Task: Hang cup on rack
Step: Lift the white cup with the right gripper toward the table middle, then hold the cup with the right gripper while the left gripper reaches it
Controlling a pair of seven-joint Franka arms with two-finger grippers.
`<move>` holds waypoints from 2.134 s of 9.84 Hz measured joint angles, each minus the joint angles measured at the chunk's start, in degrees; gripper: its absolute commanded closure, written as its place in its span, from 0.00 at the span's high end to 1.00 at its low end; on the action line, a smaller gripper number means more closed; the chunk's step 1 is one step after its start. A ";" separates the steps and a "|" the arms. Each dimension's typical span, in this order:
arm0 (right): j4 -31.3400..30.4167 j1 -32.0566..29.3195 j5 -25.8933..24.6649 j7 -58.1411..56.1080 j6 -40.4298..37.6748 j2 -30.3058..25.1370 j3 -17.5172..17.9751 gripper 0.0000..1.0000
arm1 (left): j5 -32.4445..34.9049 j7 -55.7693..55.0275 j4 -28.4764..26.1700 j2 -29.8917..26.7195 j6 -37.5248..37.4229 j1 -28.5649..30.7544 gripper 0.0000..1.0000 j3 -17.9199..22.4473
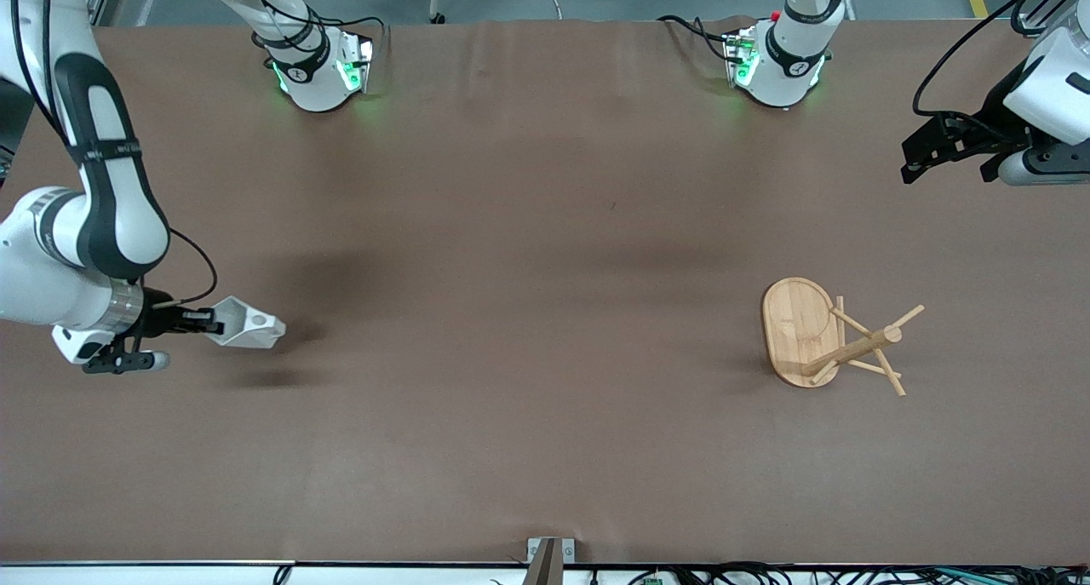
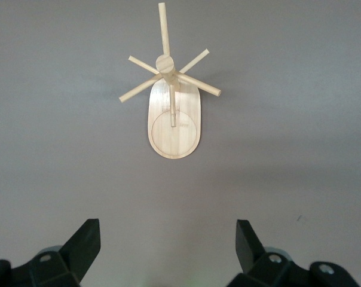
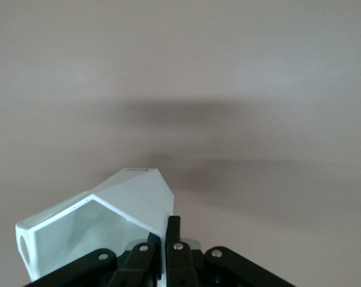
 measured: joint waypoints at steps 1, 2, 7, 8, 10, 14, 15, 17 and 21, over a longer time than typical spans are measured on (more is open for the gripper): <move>-0.02 2.36 4.90 0.09 -3.23 -1.90 0.05 0.00 | 0.00 0.00 0.00 0.00 0.00 0.00 1.00 0.00; -0.06 4.29 9.45 0.10 -5.57 -3.33 0.11 0.00 | 0.00 0.00 0.00 0.00 0.00 0.01 1.00 0.01; -0.34 14.15 31.27 0.09 -6.95 -4.70 0.28 0.00 | 0.00 0.01 0.00 0.01 0.00 0.12 1.00 0.18; -0.33 15.54 36.29 0.08 -6.83 -4.71 0.27 0.00 | 0.00 -0.08 0.00 0.01 0.00 0.13 1.00 0.19; -0.30 17.61 45.43 0.07 -6.36 -4.71 0.26 0.00 | -0.09 0.01 0.00 0.41 0.00 -0.36 1.00 -0.09; -0.35 22.36 59.68 0.08 -6.20 -4.64 0.25 0.00 | -0.25 4.50 3.19 1.85 0.28 -6.78 1.00 -1.45; -0.35 23.66 63.04 0.09 -6.00 -4.62 0.25 0.00 | -0.43 8.08 3.40 1.87 0.27 -8.76 1.00 -1.49; -0.35 25.40 67.38 0.09 -5.67 -4.56 0.24 0.00 | -0.89 15.96 3.43 2.01 0.27 -12.91 1.00 -1.62; -0.35 25.74 69.20 0.10 -5.93 -4.16 0.55 0.00 | -3.43 24.92 3.52 2.49 2.15 -19.04 1.00 -3.90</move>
